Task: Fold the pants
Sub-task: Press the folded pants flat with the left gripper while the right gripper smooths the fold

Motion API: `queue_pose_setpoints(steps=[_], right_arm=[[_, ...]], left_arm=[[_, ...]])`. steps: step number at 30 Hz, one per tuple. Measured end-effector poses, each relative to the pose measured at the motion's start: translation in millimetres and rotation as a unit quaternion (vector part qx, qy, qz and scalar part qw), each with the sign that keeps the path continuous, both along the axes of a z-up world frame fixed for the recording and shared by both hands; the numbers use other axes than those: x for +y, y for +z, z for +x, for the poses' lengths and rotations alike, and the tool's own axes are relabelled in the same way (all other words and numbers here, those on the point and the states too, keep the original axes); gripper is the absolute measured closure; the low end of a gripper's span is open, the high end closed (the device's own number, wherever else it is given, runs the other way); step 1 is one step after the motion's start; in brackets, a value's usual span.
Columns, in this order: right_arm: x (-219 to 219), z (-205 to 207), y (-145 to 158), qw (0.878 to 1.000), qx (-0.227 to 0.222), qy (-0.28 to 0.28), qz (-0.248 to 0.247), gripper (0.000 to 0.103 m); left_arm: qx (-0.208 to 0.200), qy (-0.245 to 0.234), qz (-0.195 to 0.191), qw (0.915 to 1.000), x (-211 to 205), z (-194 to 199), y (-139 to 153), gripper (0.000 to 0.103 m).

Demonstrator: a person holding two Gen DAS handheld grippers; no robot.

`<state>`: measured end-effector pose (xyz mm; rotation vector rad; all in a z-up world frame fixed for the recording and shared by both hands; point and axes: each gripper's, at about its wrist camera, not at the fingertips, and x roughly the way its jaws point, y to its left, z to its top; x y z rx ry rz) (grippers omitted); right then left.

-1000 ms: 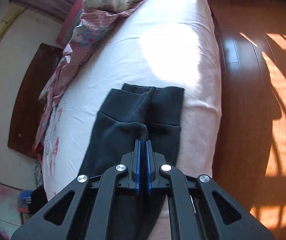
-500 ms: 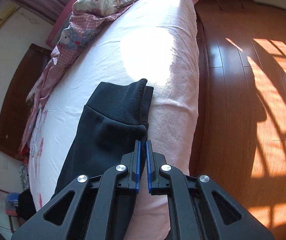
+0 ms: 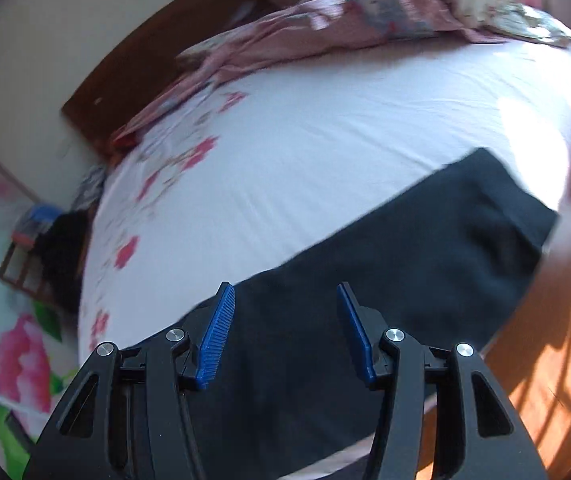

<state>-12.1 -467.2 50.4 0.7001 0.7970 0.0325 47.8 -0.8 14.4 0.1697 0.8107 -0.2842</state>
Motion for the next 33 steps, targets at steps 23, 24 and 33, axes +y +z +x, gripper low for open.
queue_pose_setpoints(steps=[23,24,33], right_arm=[[275,186,-56,0.864,0.151,0.435,-0.204,0.095],[274,184,-47,0.869,0.134,0.427,-0.211,0.096],[263,224,-64,0.909,0.082,0.344,-0.219,0.097]], left_arm=[[0.055,0.008,0.017,0.9983,30,7,-50,0.024],[0.055,0.009,0.018,0.9983,30,7,-51,0.024],[0.061,0.019,0.022,0.9977,33,8,-53,0.024]])
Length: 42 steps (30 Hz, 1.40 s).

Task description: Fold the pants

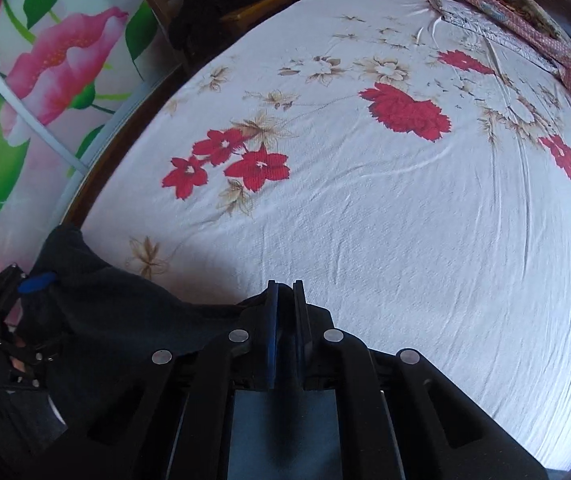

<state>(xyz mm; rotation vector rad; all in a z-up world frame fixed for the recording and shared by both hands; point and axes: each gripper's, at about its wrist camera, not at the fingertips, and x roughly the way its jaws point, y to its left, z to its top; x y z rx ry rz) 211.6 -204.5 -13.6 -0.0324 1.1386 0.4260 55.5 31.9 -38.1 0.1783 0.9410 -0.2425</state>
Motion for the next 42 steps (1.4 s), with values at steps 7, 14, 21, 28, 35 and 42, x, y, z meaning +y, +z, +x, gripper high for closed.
queue_pose_setpoints(steps=[7,14,21,28,35,42], right_arm=[[-69,-34,30,0.979,-0.063,-0.159,0.113,0.054],[-87,-113,22,0.968,-0.034,-0.195,0.155,0.054],[-75,-130,1,0.955,-0.012,-0.215,0.202,0.054],[-57,-134,1,0.956,0.005,-0.201,0.215,0.054],[-51,-149,-4,0.957,0.032,-0.214,0.191,0.054],[-58,-163,-23,0.946,0.064,-0.254,0.19,0.054]], left_arm=[[0.033,0.064,0.005,0.9974,16,-1,20,0.034],[-0.097,0.047,-0.051,0.9929,-12,-1,72,0.008],[0.002,0.029,-0.09,0.9955,7,62,36,0.019],[0.051,-0.168,-0.172,0.9694,66,92,47,0.002],[0.157,-0.237,-0.204,0.9368,79,136,-6,0.028],[0.131,-0.228,-0.134,0.9555,63,109,1,0.072]])
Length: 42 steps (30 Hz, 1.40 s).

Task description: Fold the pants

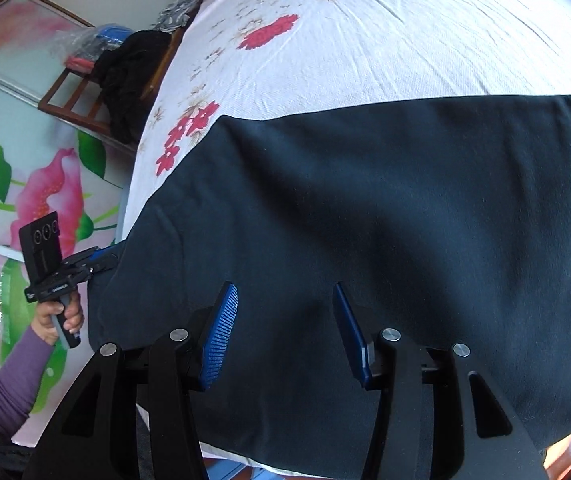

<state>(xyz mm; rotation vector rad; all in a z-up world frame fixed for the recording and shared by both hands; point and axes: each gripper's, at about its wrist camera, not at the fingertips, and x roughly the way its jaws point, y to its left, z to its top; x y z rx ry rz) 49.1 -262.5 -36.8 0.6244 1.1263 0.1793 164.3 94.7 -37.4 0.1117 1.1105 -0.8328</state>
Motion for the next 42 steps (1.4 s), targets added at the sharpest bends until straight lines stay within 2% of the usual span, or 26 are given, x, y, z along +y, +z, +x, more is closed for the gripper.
queue_pose_setpoints(steps=[2,4,5,7,9,10,11,12,13,14,15,17,19,20,22,25,26,27,29,30,32,34,36,38,40,42], right_arm=[[2,1,1,1.0,-0.003,0.0,-0.005,0.054],[7,2,8,1.0,-0.016,0.008,-0.023,0.054],[11,2,10,0.999,-0.022,0.014,-0.036,0.054],[18,3,8,0.998,-0.021,0.027,-0.058,0.054],[21,-1,3,0.997,-0.021,0.026,-0.067,0.054],[20,-5,4,0.997,-0.029,0.017,-0.068,0.054],[18,-10,6,0.997,-0.038,0.008,-0.064,0.054],[14,-16,9,0.997,-0.049,-0.003,-0.062,0.054],[11,-20,12,0.996,-0.062,-0.013,-0.057,0.054],[8,-20,14,0.996,-0.075,-0.02,-0.049,0.054],[7,-15,18,0.995,-0.088,-0.024,-0.046,0.054],[13,8,30,0.992,-0.119,-0.024,-0.047,0.054],[29,37,44,0.986,-0.161,-0.008,-0.05,0.054],[39,54,46,0.984,-0.167,0.003,-0.058,0.054],[61,83,42,0.983,-0.161,0.024,-0.087,0.054],[90,120,12,0.98,-0.105,0.068,-0.151,0.054],[98,126,1,0.975,-0.096,0.079,-0.184,0.054],[105,127,0,0.966,-0.111,0.081,-0.217,0.053],[113,126,1,0.957,-0.111,0.095,-0.253,0.051],[110,122,5,0.958,-0.109,0.097,-0.246,0.051],[88,100,25,0.976,-0.123,0.062,-0.166,0.051],[70,61,41,0.981,-0.148,0.057,-0.111,0.051],[70,18,47,0.978,-0.158,0.083,-0.112,0.051],[81,-26,42,0.969,-0.157,0.14,-0.125,0.051],[89,-65,35,0.959,-0.158,0.171,-0.161,0.051],[93,-90,28,0.954,-0.154,0.189,-0.175,0.051]], left_arm=[[-0.033,0.026,0.053,0.9977,-10,-9,10,0.08],[-0.051,0.059,0.055,0.9954,-6,-8,24,0.085],[-0.066,0.078,0.067,0.9925,-1,-6,26,0.093],[-0.027,0.079,0.049,0.9953,12,5,20,0.092],[-0.026,0.093,0.051,0.994,17,8,19,0.074],[-0.044,0.102,0.08,0.9906,17,7,21,0.051],[-0.065,0.111,0.102,0.9865,18,6,26,0.034],[-0.084,0.128,0.118,0.9812,22,4,33,0.029],[-0.116,0.16,0.143,0.9697,25,1,44,0.03],[-0.139,0.179,0.15,0.9622,28,-3,57,0.031],[-0.147,0.184,0.124,0.9639,27,-9,72,0.031],[-0.138,0.162,0.057,0.9754,9,-25,94,0.029],[-0.132,0.117,0.029,0.9839,-26,-44,98,0.024],[-0.127,0.096,0.028,0.9869,-43,-52,92,0.024],[-0.105,0.082,0.056,0.9895,-66,-60,63,0.024],[-0.033,0.107,0.109,0.9876,-60,-66,8,0.028],[-0.031,0.109,0.108,0.9876,-55,-72,0,0.03],[-0.044,0.104,0.105,0.988,-52,-79,-1,0.029],[-0.056,0.093,0.128,0.9858,-55,-88,-2,0.029],[-0.057,0.091,0.136,0.9849,-57,-90,-1,0.029],[-0.051,0.095,0.141,0.9841,-57,-91,5,0.029],[-0.053,0.109,0.145,0.9819,-55,-94,18,0.029],[-0.073,0.105,0.127,0.9836,-58,-102,36,0.024],[-0.095,0.076,0.112,0.9862,-74,-109,48,0.014],[-0.115,0.041,0.105,0.987,-95,-109,53,0.014],[-0.135,0.027,0.103,0.9852,-116,-97,53,0.014]])
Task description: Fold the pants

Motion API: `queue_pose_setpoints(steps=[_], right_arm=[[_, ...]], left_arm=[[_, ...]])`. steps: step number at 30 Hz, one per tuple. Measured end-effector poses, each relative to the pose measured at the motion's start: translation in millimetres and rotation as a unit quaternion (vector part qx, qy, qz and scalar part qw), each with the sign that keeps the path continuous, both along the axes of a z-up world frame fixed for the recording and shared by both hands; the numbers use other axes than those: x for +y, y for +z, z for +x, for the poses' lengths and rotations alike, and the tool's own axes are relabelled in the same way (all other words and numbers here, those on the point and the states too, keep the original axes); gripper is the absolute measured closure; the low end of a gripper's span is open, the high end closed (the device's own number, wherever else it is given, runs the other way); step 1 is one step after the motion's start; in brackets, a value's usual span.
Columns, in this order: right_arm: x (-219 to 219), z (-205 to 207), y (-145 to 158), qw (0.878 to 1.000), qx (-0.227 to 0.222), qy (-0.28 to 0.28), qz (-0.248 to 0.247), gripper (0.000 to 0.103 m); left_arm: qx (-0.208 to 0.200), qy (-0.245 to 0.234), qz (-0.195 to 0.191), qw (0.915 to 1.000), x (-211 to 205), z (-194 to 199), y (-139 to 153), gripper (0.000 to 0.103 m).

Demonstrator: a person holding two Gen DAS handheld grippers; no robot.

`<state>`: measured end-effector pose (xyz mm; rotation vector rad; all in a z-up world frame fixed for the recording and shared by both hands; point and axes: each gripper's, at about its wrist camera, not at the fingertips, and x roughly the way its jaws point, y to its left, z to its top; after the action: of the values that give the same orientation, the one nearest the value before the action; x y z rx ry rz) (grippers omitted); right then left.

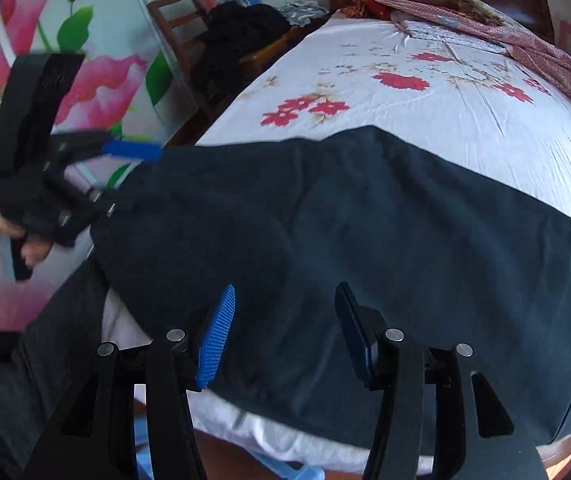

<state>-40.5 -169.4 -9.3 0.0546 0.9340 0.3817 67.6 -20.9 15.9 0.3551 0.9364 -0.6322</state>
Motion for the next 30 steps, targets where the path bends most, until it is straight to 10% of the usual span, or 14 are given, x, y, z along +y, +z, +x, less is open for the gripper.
queue_pose_setpoints(steps=[10,20,30], right_arm=[[23,-44,-19,0.991,-0.038,0.084,-0.098,0.057],[63,-52,-42,0.946,-0.056,0.179,-0.265,0.093],[59,-59,-40,0.946,-0.024,0.204,-0.253,0.1]], left_arm=[[0.092,0.146,-0.045,0.984,36,74,-39,0.014],[0.08,0.132,-0.025,0.9877,39,75,-51,0.014],[0.063,0.119,-0.015,0.9908,46,67,-54,0.017]])
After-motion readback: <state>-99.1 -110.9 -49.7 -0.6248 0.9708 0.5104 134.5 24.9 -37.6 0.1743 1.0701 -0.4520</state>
